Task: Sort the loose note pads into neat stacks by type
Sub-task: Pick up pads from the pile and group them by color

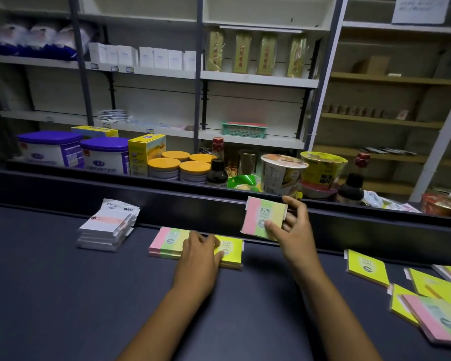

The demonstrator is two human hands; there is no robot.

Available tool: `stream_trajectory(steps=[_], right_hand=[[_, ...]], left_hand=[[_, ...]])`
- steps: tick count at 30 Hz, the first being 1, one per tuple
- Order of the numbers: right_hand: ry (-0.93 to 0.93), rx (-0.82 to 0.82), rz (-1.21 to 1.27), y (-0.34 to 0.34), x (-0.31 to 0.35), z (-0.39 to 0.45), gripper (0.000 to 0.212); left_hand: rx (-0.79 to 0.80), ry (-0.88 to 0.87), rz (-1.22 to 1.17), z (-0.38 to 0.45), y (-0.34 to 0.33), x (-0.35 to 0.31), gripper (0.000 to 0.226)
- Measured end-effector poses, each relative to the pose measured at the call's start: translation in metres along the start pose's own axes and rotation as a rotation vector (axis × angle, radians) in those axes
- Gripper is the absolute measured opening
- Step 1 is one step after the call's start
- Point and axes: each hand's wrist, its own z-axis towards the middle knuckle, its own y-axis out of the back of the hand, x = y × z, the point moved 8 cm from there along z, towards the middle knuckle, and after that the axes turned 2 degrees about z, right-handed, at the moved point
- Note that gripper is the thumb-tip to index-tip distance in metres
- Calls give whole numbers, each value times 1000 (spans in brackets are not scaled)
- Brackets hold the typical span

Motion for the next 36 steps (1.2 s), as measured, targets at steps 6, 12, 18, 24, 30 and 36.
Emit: stream_trajectory(steps=[6,12,18,24,30,36], right_hand=[[3,19,42,-9,2,-10,54],[1,54,102,-45,15,-12,51],[15,142,72,-111,21,-18,53],[-29,102,-1,-155,-2,-13,45],[-106,109,-176,-179,-24,-3,47],[-131,146,-388,-189,-40,-6,56]], left_hand=[[-61,-103,57,0,27,-2,26],[-141,-192,263,18,88,41,28],[-168,-132,356,38,130,100,34],[-257,-116,308,34,138,127,25],[-294,-108,236,30,135,130,22],[-301,-87,150,27,131,133,18]])
